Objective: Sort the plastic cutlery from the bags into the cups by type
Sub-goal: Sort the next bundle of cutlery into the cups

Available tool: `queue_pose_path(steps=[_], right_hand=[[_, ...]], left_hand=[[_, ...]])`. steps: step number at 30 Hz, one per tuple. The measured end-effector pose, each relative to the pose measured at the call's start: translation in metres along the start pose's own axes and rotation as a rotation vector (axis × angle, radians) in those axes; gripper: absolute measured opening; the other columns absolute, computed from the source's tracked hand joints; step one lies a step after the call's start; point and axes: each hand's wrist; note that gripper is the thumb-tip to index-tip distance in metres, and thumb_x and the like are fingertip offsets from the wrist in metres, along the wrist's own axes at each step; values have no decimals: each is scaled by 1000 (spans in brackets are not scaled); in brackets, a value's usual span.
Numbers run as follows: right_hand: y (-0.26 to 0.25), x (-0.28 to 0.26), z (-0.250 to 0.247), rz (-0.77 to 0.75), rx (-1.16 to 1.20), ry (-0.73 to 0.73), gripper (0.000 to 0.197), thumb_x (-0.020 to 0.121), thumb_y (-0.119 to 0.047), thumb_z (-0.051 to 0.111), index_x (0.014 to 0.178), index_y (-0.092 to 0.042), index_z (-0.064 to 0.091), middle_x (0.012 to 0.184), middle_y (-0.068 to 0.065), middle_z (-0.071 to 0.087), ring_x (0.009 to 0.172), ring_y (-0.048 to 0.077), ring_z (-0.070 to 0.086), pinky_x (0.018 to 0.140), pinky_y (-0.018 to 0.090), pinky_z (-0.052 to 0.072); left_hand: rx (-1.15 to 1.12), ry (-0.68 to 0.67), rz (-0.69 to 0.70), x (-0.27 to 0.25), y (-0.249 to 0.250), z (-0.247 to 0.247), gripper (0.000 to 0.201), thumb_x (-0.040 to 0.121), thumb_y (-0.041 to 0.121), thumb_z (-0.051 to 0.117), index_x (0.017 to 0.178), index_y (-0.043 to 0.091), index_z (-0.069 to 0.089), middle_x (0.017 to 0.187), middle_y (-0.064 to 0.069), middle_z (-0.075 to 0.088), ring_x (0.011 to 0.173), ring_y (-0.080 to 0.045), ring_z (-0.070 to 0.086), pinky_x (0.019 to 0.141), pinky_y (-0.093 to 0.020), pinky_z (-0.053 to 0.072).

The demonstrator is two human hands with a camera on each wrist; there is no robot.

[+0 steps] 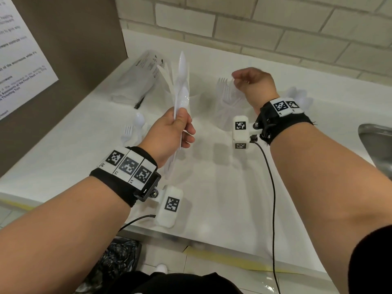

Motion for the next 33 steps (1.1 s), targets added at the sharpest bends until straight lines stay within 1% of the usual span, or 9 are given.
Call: queue_pose_path(steps=[3,8,12,15,18,21,24,28,33], right_hand=[[4,-1,1,-2,-176,-39,20,91,-9,55,98,-19,70,97,-4,65,91,10,59,85,21,46],[-35,-21,-8,-106,20,128,19,90,-25,58,104,-20,69,99,-6,68,95,7,61,89,25,50],[-79,-66,-7,-252,132,-132,27,94,-35,53,120,-42,53,117,-9,60,111,8,59,92,22,48],[-81,-85,-4,-194,1,-303,30,99,-29,46,127,-29,57,120,-16,59,112,-1,56,99,20,45],[-67,-96,-5,-104,-52,-336,34,101,-25,41,129,-18,57,125,-7,59,115,11,58,103,35,46],[-61,-103,-16,-76,-233,-336,33,102,-29,40,130,-20,54,117,-8,55,92,4,55,75,16,45],[-58,-108,-24,37,-220,-303,27,94,-31,54,119,-20,55,94,2,59,64,16,56,51,24,44],[-52,-111,-30,165,-105,-205,25,88,-13,54,113,-16,53,80,7,63,53,23,58,45,29,43],[-51,-117,-41,100,-42,-238,12,93,-21,58,102,-12,57,62,5,62,44,17,50,42,26,39]], left_hand=[[-2,-34,-17,0,-1,2,30,103,37,35,89,14,50,75,-2,56,58,-15,54,65,-36,50],[2,-119,-47,-1,-2,7,29,102,37,36,91,15,50,68,-1,44,51,-14,39,51,-29,41],[109,-205,-31,-2,1,18,26,102,35,39,90,15,52,68,0,42,54,-14,38,53,-28,38],[171,-265,5,-3,6,30,26,101,33,43,96,10,54,70,-1,43,57,-15,39,59,-32,39],[168,-313,25,-3,11,40,29,100,30,46,106,3,54,71,-2,44,57,-14,40,59,-32,40],[231,-327,41,-2,10,49,35,100,35,45,109,2,52,76,-2,47,58,-13,42,58,-32,41],[430,-298,114,-1,7,58,37,99,42,42,107,6,49,85,-1,54,71,-15,49,63,-31,42],[632,-278,262,-3,12,69,33,99,40,41,113,11,47,86,5,54,74,-5,51,59,-18,36],[677,-328,244,-4,13,69,28,98,42,41,107,16,43,80,7,53,71,-8,51,58,-21,35]])
Point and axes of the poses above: each hand's wrist, its own x-axis towards the middle knuckle, its own z-axis out of the palm, y = z × x
